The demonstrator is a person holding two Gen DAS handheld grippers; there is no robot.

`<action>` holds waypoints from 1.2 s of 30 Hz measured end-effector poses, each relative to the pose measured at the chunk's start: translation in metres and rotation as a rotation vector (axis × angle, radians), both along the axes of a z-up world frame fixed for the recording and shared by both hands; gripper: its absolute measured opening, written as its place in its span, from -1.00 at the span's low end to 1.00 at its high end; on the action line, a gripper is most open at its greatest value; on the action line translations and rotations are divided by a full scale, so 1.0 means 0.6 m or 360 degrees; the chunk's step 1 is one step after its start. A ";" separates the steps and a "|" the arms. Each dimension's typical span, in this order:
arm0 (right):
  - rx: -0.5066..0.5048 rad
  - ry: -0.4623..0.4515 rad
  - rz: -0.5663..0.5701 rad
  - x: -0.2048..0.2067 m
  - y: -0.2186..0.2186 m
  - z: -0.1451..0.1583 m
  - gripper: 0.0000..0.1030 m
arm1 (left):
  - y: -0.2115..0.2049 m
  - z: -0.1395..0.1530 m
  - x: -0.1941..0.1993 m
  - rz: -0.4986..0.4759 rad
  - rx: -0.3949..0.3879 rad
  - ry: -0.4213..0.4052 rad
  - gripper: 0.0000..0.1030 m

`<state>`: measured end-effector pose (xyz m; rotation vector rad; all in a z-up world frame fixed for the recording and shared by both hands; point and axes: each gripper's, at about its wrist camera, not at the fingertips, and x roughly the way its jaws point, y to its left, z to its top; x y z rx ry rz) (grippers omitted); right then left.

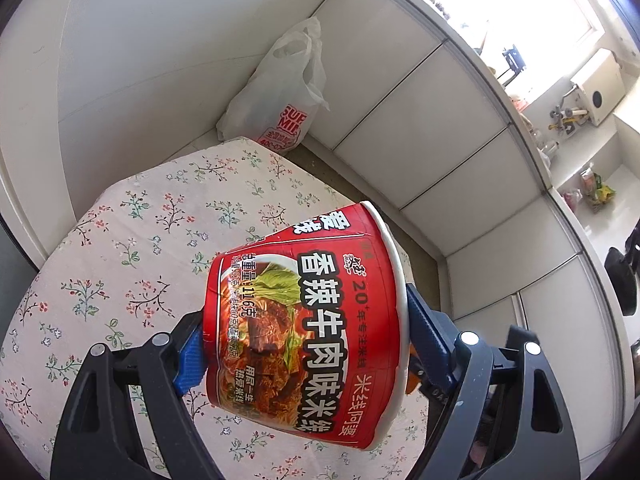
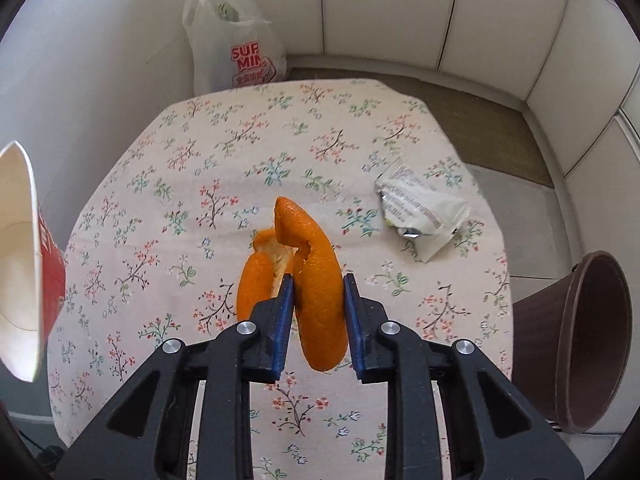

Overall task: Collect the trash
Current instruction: 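Grasp the orange peel with the right gripper while the left gripper holds the noodle cup, then drop the orange peel into the brown bin with the right gripper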

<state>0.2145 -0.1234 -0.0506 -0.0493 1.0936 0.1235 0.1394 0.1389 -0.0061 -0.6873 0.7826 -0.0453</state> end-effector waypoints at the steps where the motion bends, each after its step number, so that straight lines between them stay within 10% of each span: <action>1: 0.0004 -0.0030 -0.0022 -0.002 -0.012 0.012 -0.55 | -0.002 -0.001 0.002 -0.0005 0.0009 0.0002 0.59; 14: -0.0097 -0.0352 -0.0542 -0.036 -0.229 0.089 -0.54 | -0.047 -0.012 0.017 -0.0068 0.0134 0.0023 0.59; 27: -0.0331 -0.0492 -0.1271 -0.140 -0.462 0.042 -0.49 | -0.118 -0.030 0.027 -0.0184 0.0318 0.0019 0.59; 29: -0.0346 -0.0496 -0.1338 -0.154 -0.480 0.036 0.17 | -0.134 -0.036 0.024 -0.0206 0.0356 -0.0001 0.59; 36: -0.0310 -0.0667 -0.1474 -0.221 -0.538 0.060 0.75 | -0.225 -0.039 0.011 -0.0376 0.0447 -0.0039 0.59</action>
